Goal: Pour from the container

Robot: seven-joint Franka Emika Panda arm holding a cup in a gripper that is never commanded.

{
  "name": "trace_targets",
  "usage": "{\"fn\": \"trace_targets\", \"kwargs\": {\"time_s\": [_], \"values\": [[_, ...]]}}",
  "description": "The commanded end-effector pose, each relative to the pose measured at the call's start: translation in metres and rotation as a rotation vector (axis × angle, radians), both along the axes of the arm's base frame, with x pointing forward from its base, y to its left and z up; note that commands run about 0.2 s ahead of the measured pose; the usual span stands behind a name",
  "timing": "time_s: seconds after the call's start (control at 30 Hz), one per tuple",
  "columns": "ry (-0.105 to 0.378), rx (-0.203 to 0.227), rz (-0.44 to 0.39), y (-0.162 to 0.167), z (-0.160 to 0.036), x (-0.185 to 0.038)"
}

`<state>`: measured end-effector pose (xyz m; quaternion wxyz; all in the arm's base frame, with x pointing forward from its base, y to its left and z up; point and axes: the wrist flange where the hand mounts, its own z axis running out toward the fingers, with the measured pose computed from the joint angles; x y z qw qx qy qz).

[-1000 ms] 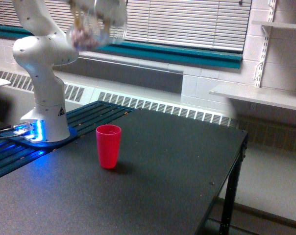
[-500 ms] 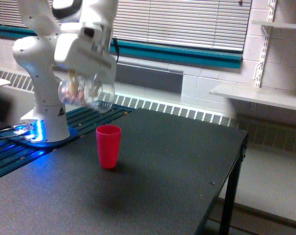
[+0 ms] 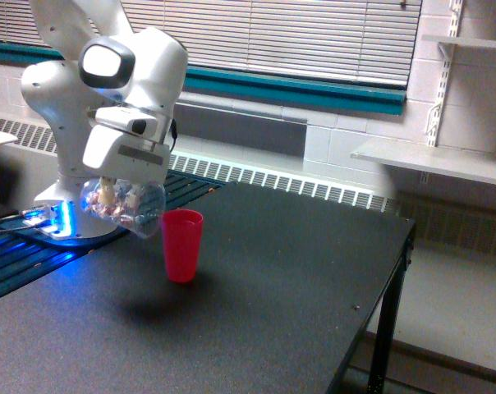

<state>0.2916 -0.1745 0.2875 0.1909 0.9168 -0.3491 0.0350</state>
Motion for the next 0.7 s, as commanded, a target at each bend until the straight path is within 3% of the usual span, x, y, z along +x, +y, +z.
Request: {"fn": "trace_targets", "kwargs": {"time_s": [0.03,0.2,0.7], "values": [[-0.080,-0.040,-0.051,-0.006,0.010,0.002],[-0.108,-0.060,-0.057,-0.007,0.014,0.001],[-0.126,-0.103,-0.009,-0.003,0.025,-0.006]]}}
